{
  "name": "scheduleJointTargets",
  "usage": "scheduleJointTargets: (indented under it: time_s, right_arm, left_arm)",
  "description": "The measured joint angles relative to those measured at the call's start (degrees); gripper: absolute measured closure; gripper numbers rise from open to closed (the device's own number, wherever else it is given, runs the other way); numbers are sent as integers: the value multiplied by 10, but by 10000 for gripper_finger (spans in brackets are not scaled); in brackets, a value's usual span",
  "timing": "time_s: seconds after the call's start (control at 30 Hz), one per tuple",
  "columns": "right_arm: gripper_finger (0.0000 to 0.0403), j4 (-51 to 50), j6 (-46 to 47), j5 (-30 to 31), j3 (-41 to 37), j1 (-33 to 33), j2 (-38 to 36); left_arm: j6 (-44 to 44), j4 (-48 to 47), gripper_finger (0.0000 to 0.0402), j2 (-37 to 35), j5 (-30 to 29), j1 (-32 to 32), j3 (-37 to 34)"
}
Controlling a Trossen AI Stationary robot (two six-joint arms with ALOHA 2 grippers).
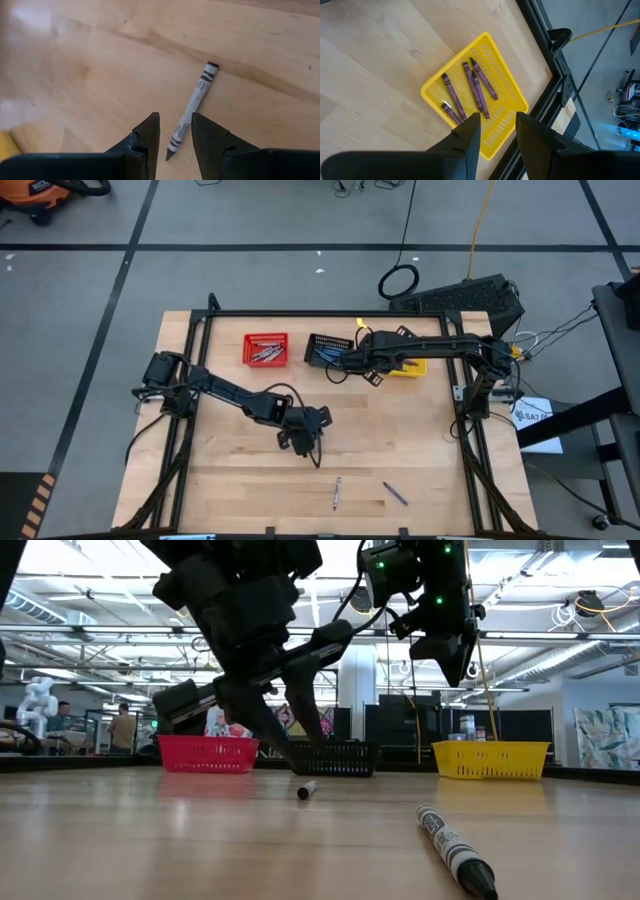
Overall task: Sort crayons
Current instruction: Put the gray crayon into the red bin
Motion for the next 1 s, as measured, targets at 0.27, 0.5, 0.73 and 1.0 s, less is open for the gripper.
scheduleJointTargets:
  time_s: [0.27, 0.5, 0.73, 1.0]
  right_arm:
    - [291, 0, -2, -1, 0, 0, 0]
    - [291, 0, 1, -3, 0, 0, 0]
    - [291, 1, 0, -4, 0, 0, 0]
    - [291, 0, 0, -4, 0, 0, 0]
  left_arm:
    - [-314, -23, 297, 0, -67, -4, 17]
    - [-635, -82, 297, 0, -75, -4, 42]
    - [-960, -84, 297, 0, -70, -6, 42]
    - [-1151, -82, 297, 0, -89, -19, 42]
